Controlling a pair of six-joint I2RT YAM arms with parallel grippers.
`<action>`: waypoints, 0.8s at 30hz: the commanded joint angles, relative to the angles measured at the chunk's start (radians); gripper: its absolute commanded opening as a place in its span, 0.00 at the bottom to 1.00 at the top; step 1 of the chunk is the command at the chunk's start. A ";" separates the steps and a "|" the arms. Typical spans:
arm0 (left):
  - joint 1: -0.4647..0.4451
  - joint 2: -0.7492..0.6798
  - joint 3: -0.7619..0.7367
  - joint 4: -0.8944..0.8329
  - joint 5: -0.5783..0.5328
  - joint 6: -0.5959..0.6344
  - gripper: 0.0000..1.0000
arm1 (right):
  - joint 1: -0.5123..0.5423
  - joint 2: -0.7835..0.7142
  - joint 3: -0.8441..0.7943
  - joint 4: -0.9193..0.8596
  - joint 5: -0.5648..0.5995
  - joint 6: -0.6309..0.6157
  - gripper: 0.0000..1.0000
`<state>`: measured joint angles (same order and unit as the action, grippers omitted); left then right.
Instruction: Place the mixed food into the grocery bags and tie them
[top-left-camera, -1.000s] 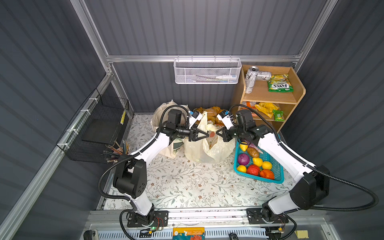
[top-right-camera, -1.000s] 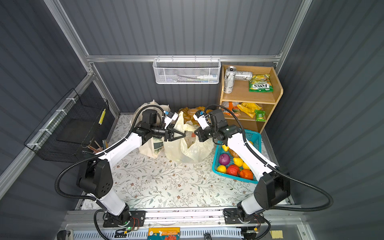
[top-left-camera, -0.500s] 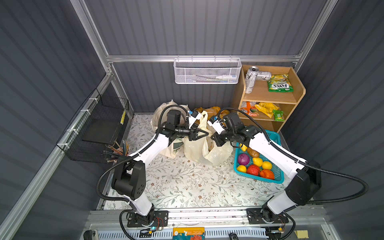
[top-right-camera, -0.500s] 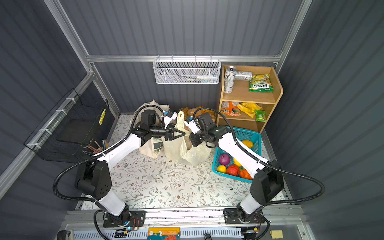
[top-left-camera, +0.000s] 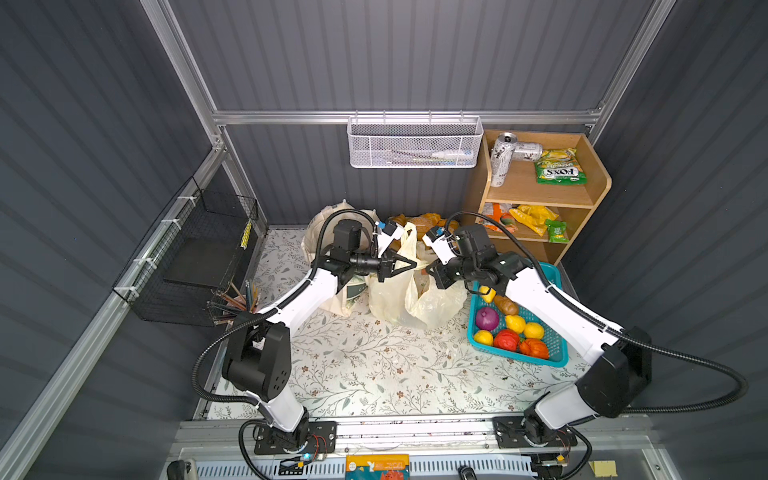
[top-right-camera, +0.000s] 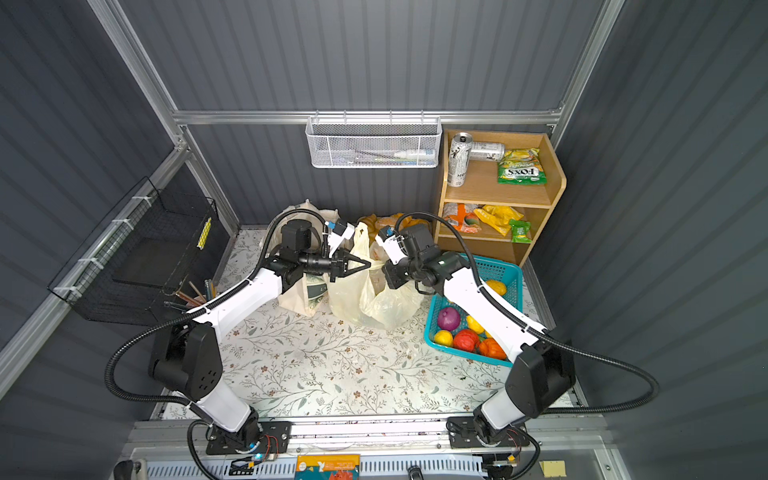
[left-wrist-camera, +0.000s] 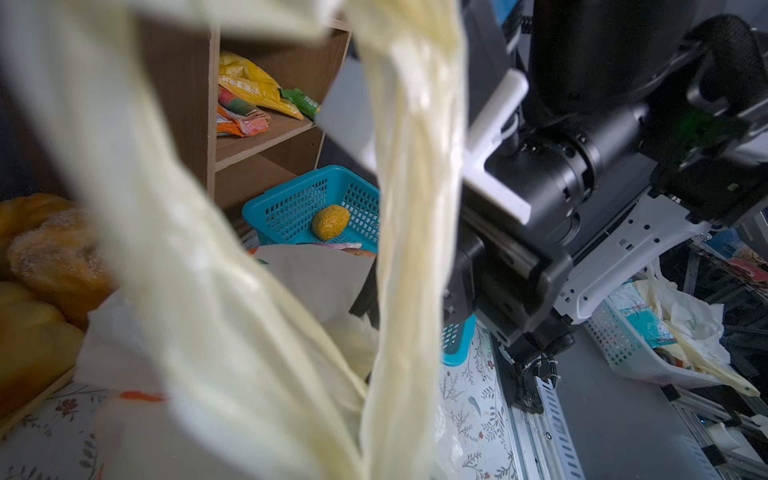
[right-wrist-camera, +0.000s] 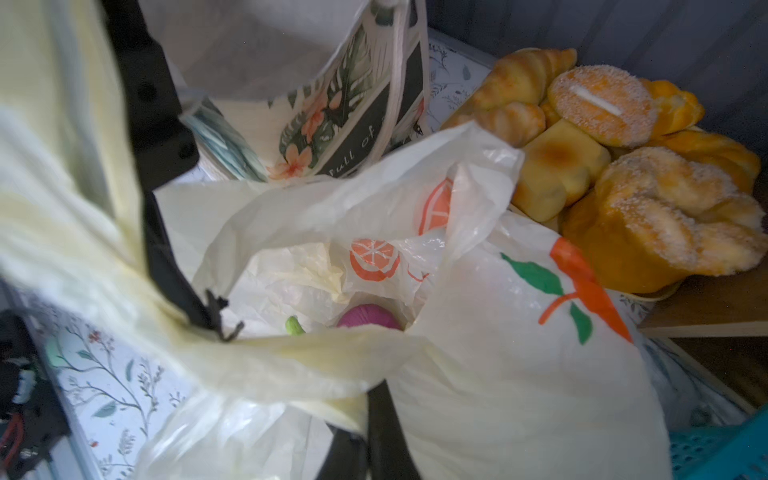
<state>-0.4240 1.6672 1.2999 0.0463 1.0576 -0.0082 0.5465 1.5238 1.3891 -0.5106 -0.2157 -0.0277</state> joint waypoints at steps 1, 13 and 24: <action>0.009 -0.005 -0.005 -0.018 0.053 0.019 0.00 | -0.090 -0.092 -0.050 0.104 0.008 0.123 0.00; 0.009 0.030 0.011 0.012 0.116 -0.003 0.00 | -0.143 -0.153 0.027 0.026 -0.328 0.141 0.72; 0.010 0.049 0.035 -0.015 0.147 -0.009 0.00 | -0.122 0.093 0.362 -0.014 -0.465 0.195 0.77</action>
<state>-0.4164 1.7004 1.3006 0.0460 1.1725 -0.0097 0.4129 1.5814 1.7046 -0.4904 -0.6289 0.1497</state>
